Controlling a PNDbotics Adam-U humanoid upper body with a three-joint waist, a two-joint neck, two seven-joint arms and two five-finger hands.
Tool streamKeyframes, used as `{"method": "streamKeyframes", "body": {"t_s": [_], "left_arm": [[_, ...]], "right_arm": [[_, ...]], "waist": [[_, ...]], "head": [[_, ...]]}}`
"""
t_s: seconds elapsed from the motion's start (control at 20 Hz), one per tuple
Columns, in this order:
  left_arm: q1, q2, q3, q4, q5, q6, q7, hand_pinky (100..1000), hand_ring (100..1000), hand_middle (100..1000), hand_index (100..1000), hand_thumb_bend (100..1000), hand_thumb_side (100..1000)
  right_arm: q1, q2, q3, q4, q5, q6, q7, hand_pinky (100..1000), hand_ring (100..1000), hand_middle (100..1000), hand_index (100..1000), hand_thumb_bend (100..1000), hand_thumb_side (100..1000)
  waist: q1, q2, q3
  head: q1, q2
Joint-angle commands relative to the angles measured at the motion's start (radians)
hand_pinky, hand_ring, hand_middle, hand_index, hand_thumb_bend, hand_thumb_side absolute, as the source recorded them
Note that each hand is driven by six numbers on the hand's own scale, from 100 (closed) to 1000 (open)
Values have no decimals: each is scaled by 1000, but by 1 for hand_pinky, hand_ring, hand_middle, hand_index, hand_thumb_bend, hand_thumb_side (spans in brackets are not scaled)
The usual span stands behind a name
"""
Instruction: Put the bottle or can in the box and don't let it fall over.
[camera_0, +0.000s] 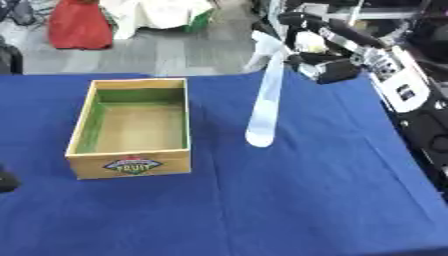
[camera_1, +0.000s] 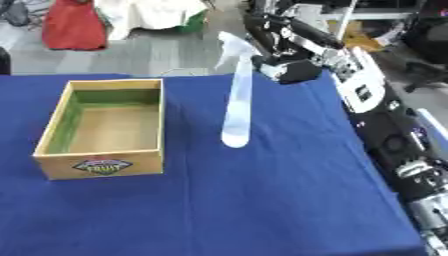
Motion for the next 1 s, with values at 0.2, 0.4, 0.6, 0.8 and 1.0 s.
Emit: {"method": "streamKeyframes", "body": {"t_s": [0.2,0.4,0.6,0.8,1.0], "left_arm": [[-14,23,-5,-11,-1,-2,-8,675,572,531,868,300,756],[-17,24,-7,-11,-1,-2,-10,676,572,531,868,300,756],[-20,25,-8,-11,0,-2,-12,676,572,531,868,299,756],[-24,28,-12,-12,0,-3,-15,676,572,531,868,300,756],[-26,30,-12,-13,1,-3,-17,676,572,531,868,300,756]], "right_arm": [[-40,1,-20,27,64,-3,-25,945,1000,1000,1000,100,604],[-46,5,-29,45,85,3,-45,943,1000,1000,1000,100,613],[-52,2,-45,59,87,21,-72,935,1000,1000,1000,100,617],[-55,-9,-64,78,67,42,-92,914,1000,1000,1000,100,629],[-56,-15,-67,85,52,48,-93,914,1000,1000,1000,100,629]], "waist": [[0,-8,10],[-1,-7,17],[-2,-5,25],[-7,-3,35],[-9,-2,39]], "head": [[-15,-13],[-26,-19],[-37,-25],[-51,-30],[-55,-32]]}}
